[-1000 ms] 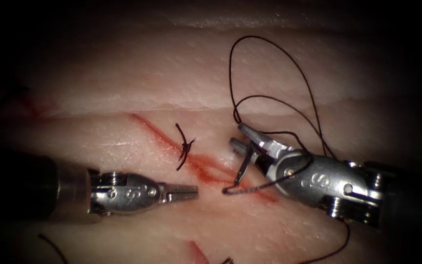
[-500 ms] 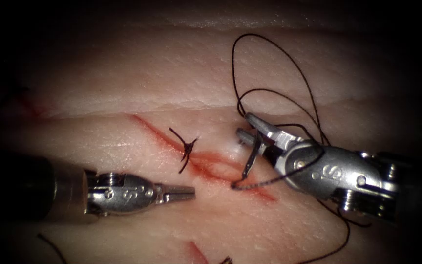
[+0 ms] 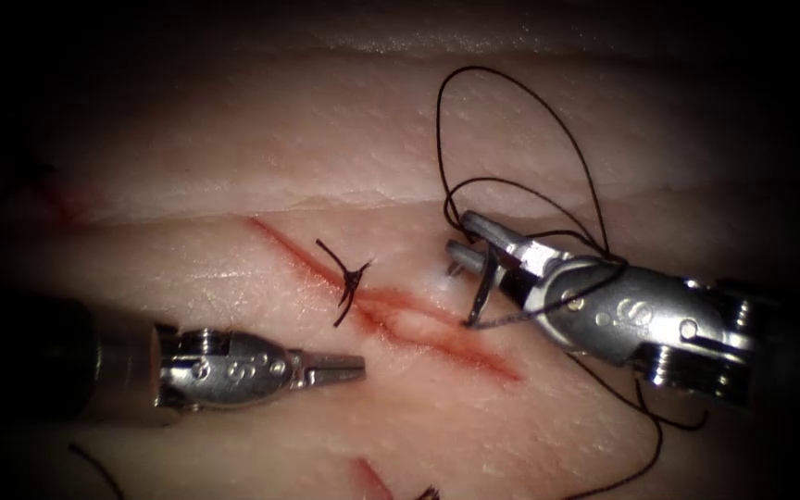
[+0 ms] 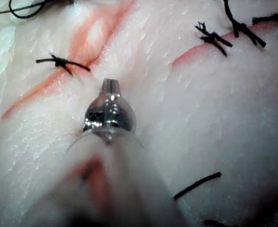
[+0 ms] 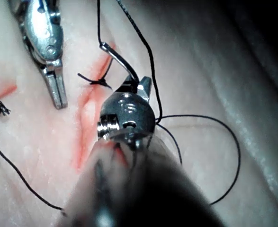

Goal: Wound Closure

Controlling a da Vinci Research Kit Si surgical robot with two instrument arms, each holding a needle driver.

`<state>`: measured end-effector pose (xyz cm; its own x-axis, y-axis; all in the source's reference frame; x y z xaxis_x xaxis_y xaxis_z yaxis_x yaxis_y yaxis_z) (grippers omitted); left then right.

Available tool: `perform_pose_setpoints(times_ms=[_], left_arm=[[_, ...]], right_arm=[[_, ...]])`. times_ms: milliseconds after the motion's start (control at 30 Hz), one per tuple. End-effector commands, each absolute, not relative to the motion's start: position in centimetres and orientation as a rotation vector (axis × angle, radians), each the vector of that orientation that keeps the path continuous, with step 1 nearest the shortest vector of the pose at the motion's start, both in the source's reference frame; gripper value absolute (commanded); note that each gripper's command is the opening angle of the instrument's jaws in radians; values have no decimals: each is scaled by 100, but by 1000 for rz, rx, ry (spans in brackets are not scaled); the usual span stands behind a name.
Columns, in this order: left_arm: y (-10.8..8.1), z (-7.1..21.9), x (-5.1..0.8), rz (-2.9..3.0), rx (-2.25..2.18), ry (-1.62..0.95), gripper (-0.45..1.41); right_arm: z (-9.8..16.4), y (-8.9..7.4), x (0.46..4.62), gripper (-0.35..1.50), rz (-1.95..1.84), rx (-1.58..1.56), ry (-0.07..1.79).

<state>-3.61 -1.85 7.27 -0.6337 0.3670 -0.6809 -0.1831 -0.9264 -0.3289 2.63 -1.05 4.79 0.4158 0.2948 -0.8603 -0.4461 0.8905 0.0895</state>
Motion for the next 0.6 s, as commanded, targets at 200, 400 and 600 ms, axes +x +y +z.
perform_pose_setpoints(times_ms=[200, 400, 600], left_arm=[[-185, 733, -367, 2570, -1149, -331, -1], [-186, 732, -365, 2572, -1148, -329, -1], [-187, 732, -364, 2572, -1149, -330, -1]], right_arm=[[484, -93, 270, -35, 532, -72, 1016], [484, -80, 267, -35, 581, -7, 1027], [479, -75, 267, -35, 489, -65, 1016]])
